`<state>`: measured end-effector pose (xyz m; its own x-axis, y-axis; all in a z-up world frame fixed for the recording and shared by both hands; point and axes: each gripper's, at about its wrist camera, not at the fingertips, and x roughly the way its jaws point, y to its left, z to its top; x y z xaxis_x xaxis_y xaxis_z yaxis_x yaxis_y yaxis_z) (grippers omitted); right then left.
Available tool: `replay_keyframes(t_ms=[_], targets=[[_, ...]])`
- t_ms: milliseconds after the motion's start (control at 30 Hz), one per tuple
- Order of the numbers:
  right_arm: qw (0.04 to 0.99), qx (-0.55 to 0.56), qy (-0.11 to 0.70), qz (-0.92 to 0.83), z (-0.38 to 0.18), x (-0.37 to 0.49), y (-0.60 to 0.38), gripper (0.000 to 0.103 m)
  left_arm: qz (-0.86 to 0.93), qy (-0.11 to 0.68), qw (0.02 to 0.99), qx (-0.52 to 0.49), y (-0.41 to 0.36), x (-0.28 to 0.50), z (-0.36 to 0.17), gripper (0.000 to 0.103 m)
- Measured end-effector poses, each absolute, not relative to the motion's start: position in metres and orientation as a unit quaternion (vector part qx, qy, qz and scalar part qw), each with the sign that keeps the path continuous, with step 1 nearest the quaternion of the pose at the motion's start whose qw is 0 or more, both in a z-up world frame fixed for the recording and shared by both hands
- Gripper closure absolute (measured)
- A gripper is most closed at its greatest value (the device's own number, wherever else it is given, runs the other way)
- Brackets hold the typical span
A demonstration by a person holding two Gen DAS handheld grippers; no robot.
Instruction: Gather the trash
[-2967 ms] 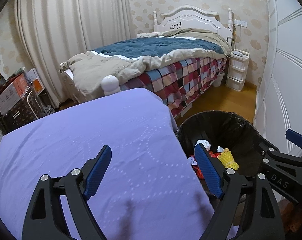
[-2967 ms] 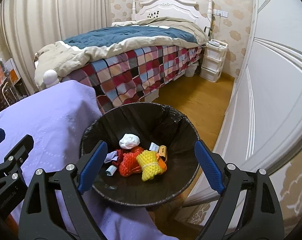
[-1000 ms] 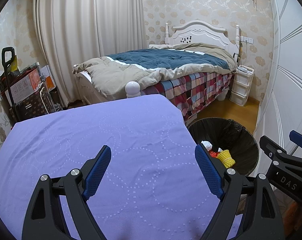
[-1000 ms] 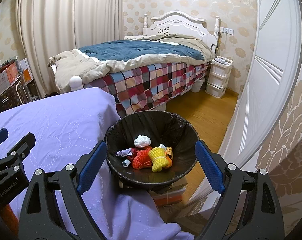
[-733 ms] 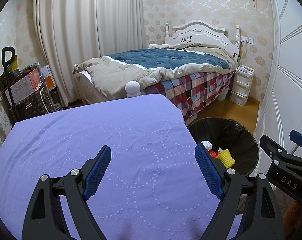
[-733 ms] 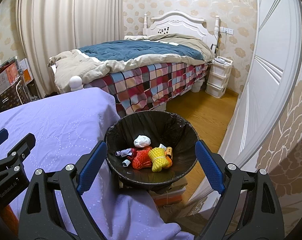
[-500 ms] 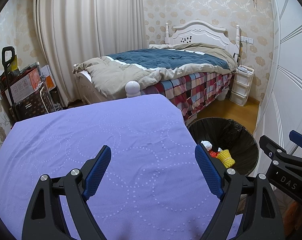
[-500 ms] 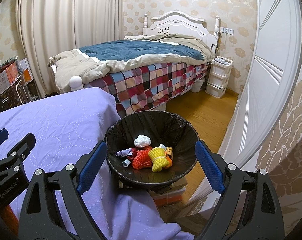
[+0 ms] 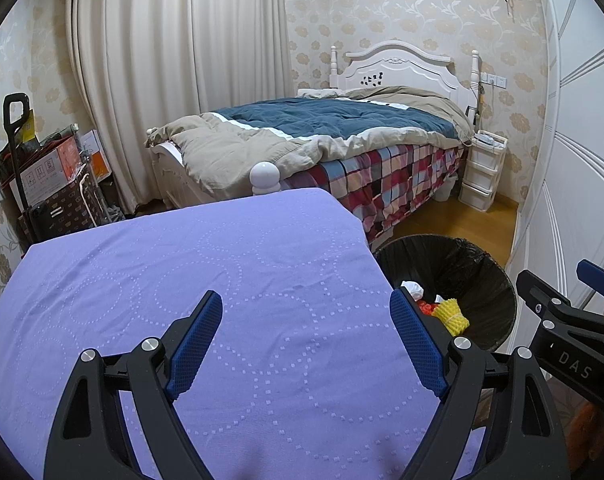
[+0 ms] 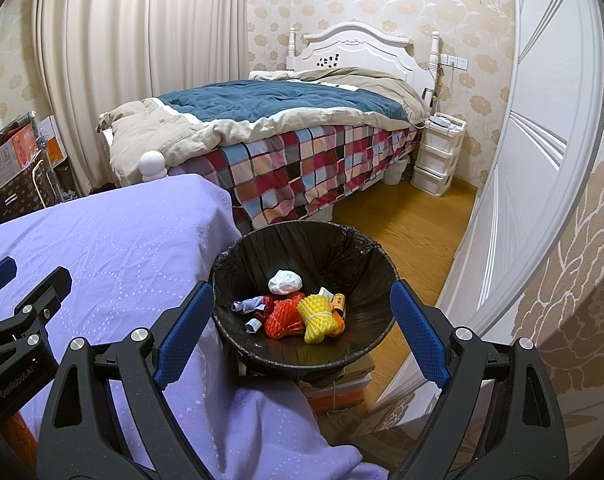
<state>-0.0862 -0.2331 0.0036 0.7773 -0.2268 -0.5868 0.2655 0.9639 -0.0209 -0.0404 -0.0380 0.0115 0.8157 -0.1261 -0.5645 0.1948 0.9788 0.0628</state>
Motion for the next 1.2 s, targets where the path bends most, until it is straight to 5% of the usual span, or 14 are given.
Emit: replay_keyframes(t_ms=[1200], targets=[[0.942, 0.031, 0.307, -0.131, 0.0027, -0.0858, -0.2322, 0.015, -0.083, 0.292, 0.951, 0.064, -0.0431, -0.0459, 0.0093, 0.02]])
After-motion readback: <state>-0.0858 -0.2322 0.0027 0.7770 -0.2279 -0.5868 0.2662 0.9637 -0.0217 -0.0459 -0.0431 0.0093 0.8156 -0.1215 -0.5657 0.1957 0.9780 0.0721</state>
